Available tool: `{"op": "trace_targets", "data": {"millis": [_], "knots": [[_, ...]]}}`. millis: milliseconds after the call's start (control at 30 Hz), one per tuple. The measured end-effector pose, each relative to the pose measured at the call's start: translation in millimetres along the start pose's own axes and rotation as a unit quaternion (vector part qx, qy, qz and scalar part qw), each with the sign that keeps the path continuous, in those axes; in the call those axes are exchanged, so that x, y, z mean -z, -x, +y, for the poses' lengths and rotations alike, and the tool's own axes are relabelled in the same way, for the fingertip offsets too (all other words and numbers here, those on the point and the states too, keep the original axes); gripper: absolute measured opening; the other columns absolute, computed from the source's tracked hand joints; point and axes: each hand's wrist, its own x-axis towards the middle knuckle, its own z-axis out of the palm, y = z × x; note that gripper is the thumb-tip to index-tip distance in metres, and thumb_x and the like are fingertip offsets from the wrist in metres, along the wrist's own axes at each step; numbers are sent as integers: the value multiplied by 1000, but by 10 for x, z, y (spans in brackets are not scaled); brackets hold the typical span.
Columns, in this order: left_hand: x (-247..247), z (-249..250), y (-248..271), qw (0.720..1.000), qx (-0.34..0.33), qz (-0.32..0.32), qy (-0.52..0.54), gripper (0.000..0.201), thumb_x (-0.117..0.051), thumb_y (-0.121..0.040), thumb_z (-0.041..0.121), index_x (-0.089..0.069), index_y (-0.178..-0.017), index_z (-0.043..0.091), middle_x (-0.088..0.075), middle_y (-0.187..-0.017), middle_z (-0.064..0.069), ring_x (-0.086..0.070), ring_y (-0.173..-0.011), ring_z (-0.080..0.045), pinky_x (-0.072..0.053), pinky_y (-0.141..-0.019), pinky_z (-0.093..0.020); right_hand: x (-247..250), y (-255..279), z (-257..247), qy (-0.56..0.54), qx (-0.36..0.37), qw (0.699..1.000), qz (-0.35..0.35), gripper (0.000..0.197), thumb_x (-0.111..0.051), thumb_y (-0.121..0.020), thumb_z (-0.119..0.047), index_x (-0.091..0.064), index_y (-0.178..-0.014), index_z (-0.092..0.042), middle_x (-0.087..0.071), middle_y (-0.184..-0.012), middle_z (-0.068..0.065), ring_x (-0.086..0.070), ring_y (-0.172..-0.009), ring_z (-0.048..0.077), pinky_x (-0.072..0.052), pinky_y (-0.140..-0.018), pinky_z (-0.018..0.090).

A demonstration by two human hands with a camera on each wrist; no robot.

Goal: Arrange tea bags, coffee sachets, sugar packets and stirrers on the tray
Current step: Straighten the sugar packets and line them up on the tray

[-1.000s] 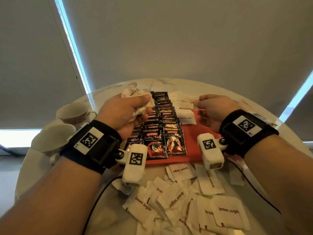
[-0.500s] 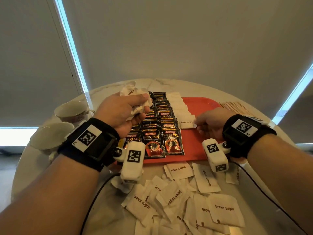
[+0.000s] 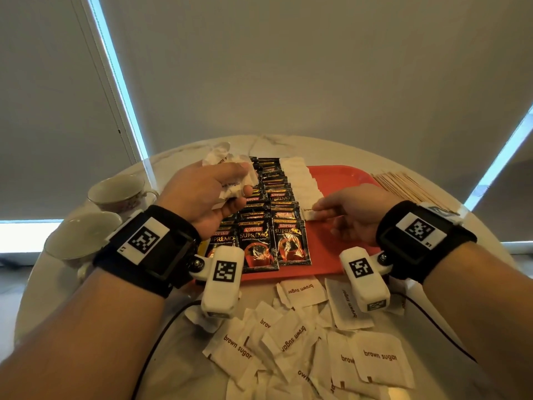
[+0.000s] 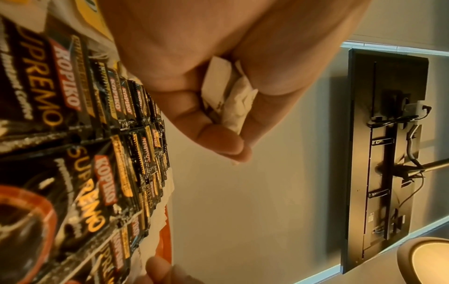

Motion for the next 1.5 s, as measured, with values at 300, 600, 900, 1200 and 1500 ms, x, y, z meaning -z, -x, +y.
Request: {"op": "trace_targets", "data": {"millis": [300, 600, 900, 1200, 1500], "knots": [[-47, 32, 92, 999, 23, -2, 28, 28, -57, -100, 4, -57, -127, 2, -69, -106, -22, -72, -59, -20, -53, -45, -23, -174, 83, -47, -65, 65, 995, -39, 24, -64, -97, -22, -73, -113, -6, -74, -91, 6, -55, -60, 12, -49, -57, 27], [-76, 49, 214, 995, 36, -80, -49, 20, -56, -105, 6, -60, -124, 8, -80, -88, -16, -78, -72, -25, -62, -52, -29, -557, 301, -19, -54, 246, 962, -102, 14, -75, -91, -21, -68, -92, -9, -67, -77, 5, -54, -64, 16, -50, -54, 26], [-39, -13, 108, 997, -6, -13, -81, 18, -56, -102, 3, -68, -113, 12, -79, -95, -16, -65, -56, -16, -45, -43, -25, -471, 273, -18, -262, 242, 927, -115, 16, -61, -96, -3, -55, -83, -11, -73, -102, 24, -70, -78, 27, -60, -59, 32], [-39, -49, 144, 981, -49, -135, -132, 52, -81, -70, 52, -71, -108, 18, -66, -89, -3, -49, -58, -9, -34, -45, -19, -489, 268, 46, -248, 293, 919, -93, 16, -63, -96, 1, -56, -105, -10, -75, -82, 8, -74, -82, 28, -59, -67, 34], [12, -84, 115, 959, -103, -105, -243, 25, -86, -80, 13, -75, -101, 21, -67, -70, 5, -55, -60, -11, -45, -49, -22, -481, 269, 66, -150, 282, 941, -110, 23, -76, -83, 0, -69, -104, -7, -76, -99, 8, -73, -84, 19, -59, -67, 34]]}}
